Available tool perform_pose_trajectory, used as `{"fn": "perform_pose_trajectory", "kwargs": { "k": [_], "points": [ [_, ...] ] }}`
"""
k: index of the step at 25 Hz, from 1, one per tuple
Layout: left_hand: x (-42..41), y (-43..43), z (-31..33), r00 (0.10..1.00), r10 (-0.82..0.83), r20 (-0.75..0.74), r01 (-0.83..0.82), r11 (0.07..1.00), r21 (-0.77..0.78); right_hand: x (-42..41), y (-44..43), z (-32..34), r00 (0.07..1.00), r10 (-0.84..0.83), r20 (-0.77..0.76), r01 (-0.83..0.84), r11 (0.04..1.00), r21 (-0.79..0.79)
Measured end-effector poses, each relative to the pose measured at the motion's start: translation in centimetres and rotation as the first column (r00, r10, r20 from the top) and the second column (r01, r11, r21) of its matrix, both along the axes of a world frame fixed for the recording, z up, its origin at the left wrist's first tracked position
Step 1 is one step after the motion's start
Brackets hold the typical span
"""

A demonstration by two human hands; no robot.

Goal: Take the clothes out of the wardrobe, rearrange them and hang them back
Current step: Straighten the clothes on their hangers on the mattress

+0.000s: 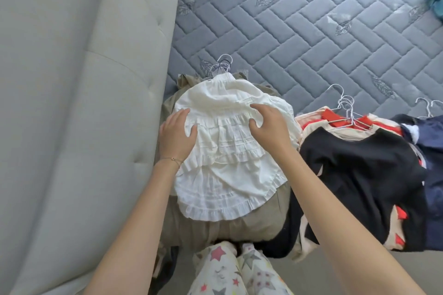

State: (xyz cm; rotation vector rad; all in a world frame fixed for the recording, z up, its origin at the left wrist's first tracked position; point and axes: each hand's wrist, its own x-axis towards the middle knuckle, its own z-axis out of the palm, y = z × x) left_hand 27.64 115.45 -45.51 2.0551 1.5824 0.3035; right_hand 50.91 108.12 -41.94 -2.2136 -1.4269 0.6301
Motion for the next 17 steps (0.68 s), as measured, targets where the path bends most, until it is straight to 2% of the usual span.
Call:
{"fn": "perform_pose_trajectory", "kwargs": {
  "k": [10,14,17],
  "points": [
    [3.8,11.0,-16.5,0.998,0.005,-0.055,-0.002,0.999,0.047,5.1,12.4,-16.8,1.0,0.008,0.029,-0.006,0.999,-0.047],
    [5.2,13.7,-19.7,0.999,0.032,-0.043,-0.026,0.992,0.126,6.1,14.8,-20.6,0.999,0.037,0.033,-0.037,0.999,-0.002],
    [5.3,14.4,-20.6,0.999,0.034,-0.028,-0.028,0.985,0.173,6.6,15.1,-22.2,0.997,0.057,0.058,-0.054,0.998,-0.041]
  ]
}}
